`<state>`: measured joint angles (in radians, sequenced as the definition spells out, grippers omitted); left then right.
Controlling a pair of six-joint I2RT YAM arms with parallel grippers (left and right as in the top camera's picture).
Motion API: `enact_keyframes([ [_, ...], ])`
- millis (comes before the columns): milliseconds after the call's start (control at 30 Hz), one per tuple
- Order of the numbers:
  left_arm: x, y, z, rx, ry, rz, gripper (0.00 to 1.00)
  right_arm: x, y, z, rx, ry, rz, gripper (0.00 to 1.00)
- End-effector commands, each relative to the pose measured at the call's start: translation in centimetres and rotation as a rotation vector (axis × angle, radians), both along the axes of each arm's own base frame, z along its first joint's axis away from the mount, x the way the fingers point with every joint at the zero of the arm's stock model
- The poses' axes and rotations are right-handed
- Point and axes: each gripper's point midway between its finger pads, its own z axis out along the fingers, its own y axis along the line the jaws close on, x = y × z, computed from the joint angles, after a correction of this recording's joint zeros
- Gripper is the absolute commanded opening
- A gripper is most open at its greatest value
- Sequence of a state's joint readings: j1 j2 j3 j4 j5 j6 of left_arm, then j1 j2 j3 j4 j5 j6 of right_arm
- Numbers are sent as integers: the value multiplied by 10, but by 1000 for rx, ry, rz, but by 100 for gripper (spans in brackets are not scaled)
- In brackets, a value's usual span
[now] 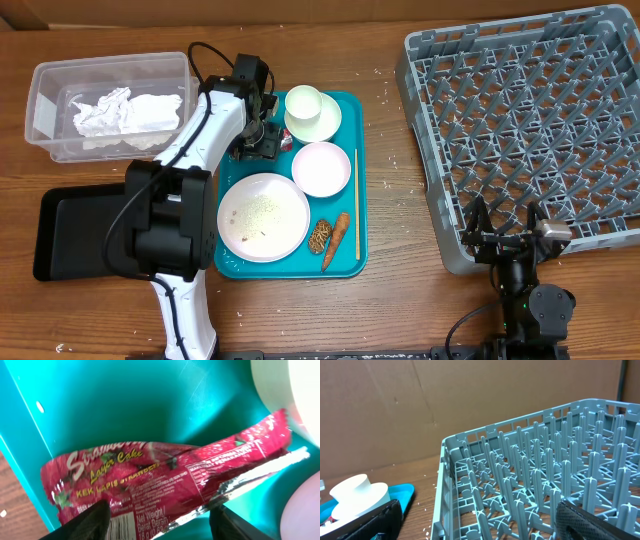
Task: Sort waste into correct bins and load items into the dishwasher
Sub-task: 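Move left gripper back to tray and grasp red cake wrapper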
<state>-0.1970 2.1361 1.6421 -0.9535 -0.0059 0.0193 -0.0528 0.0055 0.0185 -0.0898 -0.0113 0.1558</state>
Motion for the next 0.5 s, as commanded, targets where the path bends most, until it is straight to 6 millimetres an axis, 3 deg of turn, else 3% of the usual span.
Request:
enact_keyframes([
  [0,3,-2,-10,21,-4,-76,64,0,-1,-3,-7,2,-5,100],
  [100,5,2,-10,43,-11,-96,56,0,-2,-3,-7,2,-6,100],
  [333,8,14,-4,114,-21,-52,4,0,-1,-3,-7,2,-5,100],
  [467,17,12,17,98,-48,15,4,0,-2,-3,-7,2,-6,100],
])
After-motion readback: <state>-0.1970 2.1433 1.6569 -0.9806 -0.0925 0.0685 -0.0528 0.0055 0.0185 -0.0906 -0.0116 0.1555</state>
